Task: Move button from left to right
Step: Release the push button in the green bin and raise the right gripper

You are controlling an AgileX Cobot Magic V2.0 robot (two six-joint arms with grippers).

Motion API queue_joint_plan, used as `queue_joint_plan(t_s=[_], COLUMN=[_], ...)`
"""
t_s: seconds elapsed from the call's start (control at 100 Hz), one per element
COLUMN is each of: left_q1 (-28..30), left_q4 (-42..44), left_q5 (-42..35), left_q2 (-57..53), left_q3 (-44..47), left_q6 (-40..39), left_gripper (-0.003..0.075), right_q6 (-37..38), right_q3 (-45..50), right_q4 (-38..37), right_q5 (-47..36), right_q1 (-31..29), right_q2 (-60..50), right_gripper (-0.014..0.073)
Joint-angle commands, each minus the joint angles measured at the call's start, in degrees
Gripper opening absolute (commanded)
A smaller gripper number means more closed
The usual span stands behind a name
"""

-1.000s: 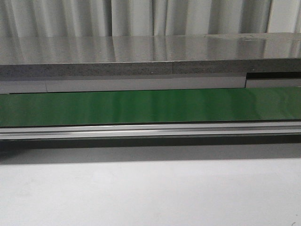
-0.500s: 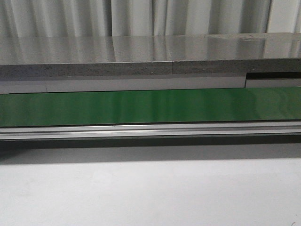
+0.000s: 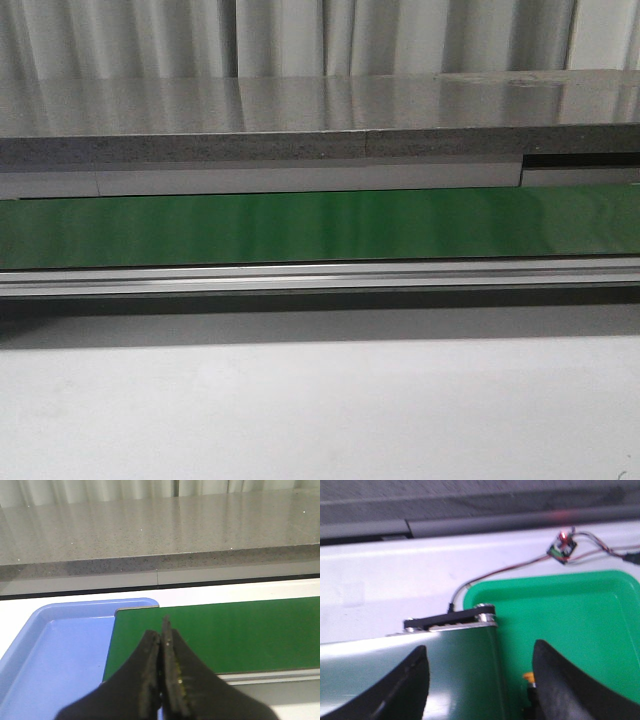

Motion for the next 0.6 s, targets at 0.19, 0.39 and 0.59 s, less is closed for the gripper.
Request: queue_joint_plan(t_s=[0.19,0.39,0.59], left_q1=[-0.4,-0.4,-0.4], left_q4=[-0.6,-0.6,-0.6], left_q5=[-4.6,-4.6,-4.6], left_q2=[0.4,0.4,0.4], left_q3=[-1.6,-1.6,-1.6], left_q6=[-0.3,-0.3,-0.3], left_gripper=[-0.0021,-0.0021,-0.0021], right_q6=[-0.6,-0.6,-0.6], right_q3=[7.9,20.2,33.8], right_q4=[1.3,1.5,1.6], right_q5=[-11.3,-20.0,-25.0], right_q1=[9.6,13.8,14.5], right_q2=[-16.2,-28.7,-42.3], right_gripper=[0.0456,0.0456,0.0456])
